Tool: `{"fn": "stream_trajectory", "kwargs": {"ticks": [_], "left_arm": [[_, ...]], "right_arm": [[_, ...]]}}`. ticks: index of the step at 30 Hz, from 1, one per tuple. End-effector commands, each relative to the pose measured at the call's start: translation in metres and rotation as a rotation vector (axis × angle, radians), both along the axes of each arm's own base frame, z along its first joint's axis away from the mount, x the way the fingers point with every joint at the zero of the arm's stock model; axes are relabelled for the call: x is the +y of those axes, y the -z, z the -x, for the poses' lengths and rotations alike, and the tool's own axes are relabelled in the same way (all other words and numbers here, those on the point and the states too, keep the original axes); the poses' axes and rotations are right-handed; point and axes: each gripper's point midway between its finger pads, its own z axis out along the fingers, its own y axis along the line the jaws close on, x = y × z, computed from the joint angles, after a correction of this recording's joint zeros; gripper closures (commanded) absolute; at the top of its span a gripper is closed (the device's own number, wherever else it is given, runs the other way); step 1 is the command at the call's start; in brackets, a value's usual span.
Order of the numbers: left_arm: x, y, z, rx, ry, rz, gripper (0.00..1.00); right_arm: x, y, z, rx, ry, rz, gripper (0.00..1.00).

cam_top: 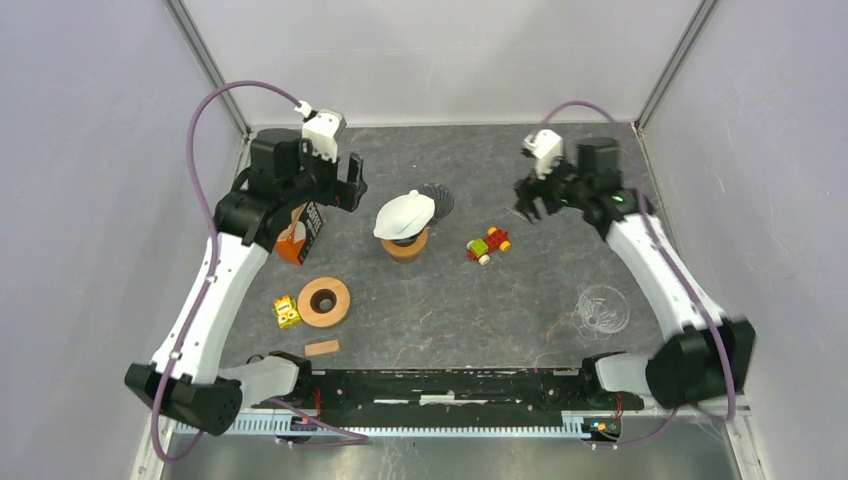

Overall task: Place the coffee filter in the dripper
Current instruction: Move the coffee server to the center of the board.

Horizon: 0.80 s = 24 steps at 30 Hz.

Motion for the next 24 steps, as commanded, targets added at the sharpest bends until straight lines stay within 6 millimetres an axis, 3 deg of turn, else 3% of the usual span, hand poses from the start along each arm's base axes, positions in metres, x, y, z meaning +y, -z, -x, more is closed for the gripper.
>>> {"fn": "stream_trajectory", "kwargs": {"ticks": [1, 4, 9, 13, 18, 24], "left_arm": [[0.003, -0.009, 0.022, -0.039, 0.059, -0.018, 0.00], [0.001, -0.003, 0.022, -0.027, 0.065, -0.016, 0.00], [-0.004, 0.001, 0.019, -0.015, 0.086, -0.006, 0.00], [-0.006, 0.005, 0.019, -0.006, 0.094, -0.005, 0.00], [-0.005, 0.010, 0.018, 0.000, 0.092, -0.012, 0.00], [-0.005, 0.013, 0.017, 0.003, 0.088, -0.019, 0.00]], "right_arm": [[-0.089, 0.005, 0.051, 0.008, 0.029, 0.227, 0.13], [-0.145, 0.029, 0.090, 0.124, 0.063, 0.333, 0.13], [-0.200, 0.075, 0.146, 0.328, 0.077, 0.385, 0.12], [-0.214, 0.090, 0.165, 0.413, 0.069, 0.353, 0.13], [-0.221, 0.112, 0.172, 0.464, 0.079, 0.356, 0.13], [-0.211, 0.135, 0.179, 0.533, 0.031, 0.288, 0.23]]}}
